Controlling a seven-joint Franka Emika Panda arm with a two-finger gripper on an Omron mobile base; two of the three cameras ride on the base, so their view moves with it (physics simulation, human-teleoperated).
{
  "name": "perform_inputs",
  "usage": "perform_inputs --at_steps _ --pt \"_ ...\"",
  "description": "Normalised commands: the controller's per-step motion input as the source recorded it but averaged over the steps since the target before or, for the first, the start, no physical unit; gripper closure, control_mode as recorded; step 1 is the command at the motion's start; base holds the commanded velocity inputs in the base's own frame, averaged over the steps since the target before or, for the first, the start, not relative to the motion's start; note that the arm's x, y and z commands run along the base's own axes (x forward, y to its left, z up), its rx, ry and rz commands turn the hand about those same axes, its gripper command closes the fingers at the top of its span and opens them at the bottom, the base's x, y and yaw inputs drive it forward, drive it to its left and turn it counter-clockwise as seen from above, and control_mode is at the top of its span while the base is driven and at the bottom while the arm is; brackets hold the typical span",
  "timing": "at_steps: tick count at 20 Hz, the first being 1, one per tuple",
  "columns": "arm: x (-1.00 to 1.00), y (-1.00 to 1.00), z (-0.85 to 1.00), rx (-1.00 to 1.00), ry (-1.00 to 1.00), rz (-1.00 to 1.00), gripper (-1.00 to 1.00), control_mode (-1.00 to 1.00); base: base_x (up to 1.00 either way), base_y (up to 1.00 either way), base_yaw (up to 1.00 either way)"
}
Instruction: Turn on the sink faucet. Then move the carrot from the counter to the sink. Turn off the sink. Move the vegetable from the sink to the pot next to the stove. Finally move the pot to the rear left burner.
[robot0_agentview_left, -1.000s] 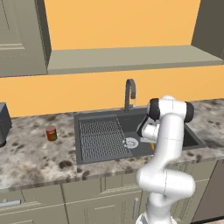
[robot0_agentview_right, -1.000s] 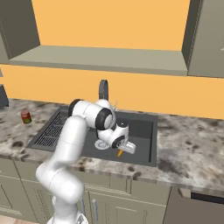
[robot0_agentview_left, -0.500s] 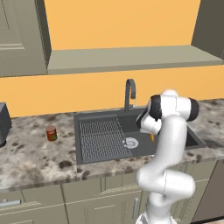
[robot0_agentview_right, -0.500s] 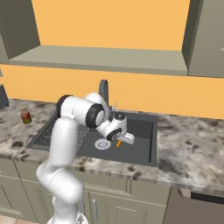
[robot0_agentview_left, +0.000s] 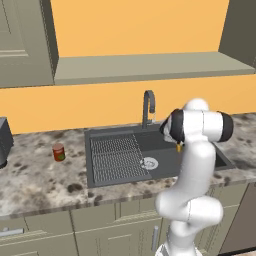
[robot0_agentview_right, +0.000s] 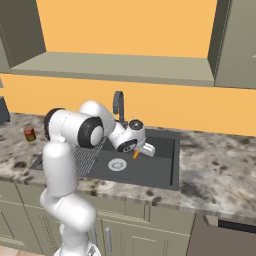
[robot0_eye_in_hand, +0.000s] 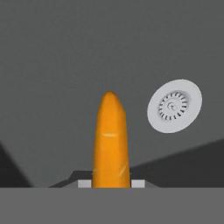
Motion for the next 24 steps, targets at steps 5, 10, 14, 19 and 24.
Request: perform_inputs --at_steps 5,10,14,19,24 --pt "-0.43 -0.05 0.74 0.00 -0.03 0.00 1.00 -1.00 0.00 0.00 0.00" --pt "-0.54 -0.02 0.74 0.00 -0.02 0.00 1.00 -1.00 0.00 0.00 0.00" --pt "-0.57 -0.01 0.70 0.00 0.00 -0.01 1.00 -1.00 0.00 0.00 0.00" --pt "-0.54 0.00 0.65 0.00 0.00 -0.01 1.00 -1.00 0.00 0.00 0.00" --pt "-0.23 0.05 0.42 -0.03 0.00 -0.01 1.00 -1.00 0.00 0.00 0.00"
